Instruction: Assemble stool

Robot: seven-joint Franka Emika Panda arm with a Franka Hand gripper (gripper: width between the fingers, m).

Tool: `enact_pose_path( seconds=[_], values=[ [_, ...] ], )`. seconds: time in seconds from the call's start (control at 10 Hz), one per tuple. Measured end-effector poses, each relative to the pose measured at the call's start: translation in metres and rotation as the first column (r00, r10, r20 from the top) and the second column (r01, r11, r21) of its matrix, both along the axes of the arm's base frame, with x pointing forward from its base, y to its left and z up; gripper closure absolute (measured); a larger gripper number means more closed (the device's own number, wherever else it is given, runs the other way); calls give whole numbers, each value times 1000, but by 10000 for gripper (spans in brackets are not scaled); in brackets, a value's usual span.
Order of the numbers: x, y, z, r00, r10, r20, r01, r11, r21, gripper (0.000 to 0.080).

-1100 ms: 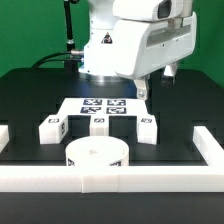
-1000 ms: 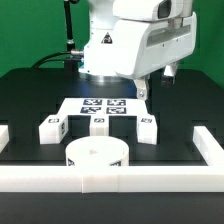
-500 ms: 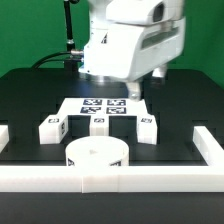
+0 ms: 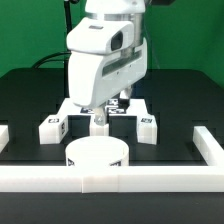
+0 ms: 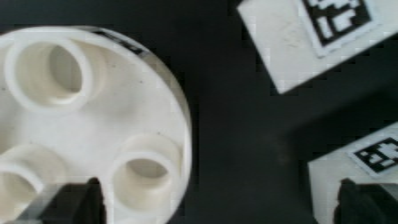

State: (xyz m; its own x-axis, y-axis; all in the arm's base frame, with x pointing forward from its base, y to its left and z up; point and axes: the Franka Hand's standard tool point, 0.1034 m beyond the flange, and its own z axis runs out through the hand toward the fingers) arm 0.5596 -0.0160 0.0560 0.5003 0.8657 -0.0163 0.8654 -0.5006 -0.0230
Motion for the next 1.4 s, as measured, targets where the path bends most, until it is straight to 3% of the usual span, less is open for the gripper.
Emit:
enact_pose_path(
  seconds=[0.4, 0.7, 1.3, 1.4],
  values=[
    [15, -6, -15, 1000, -1, -1, 1, 1000, 4, 150],
    [15, -6, -31, 1000, -4, -18, 4, 1000, 7, 150],
    [9, -7, -43, 999, -3, -38, 4, 1000, 9, 150],
    [9, -6, -43, 999, -3, -38, 3, 1000, 9, 241]
  ],
)
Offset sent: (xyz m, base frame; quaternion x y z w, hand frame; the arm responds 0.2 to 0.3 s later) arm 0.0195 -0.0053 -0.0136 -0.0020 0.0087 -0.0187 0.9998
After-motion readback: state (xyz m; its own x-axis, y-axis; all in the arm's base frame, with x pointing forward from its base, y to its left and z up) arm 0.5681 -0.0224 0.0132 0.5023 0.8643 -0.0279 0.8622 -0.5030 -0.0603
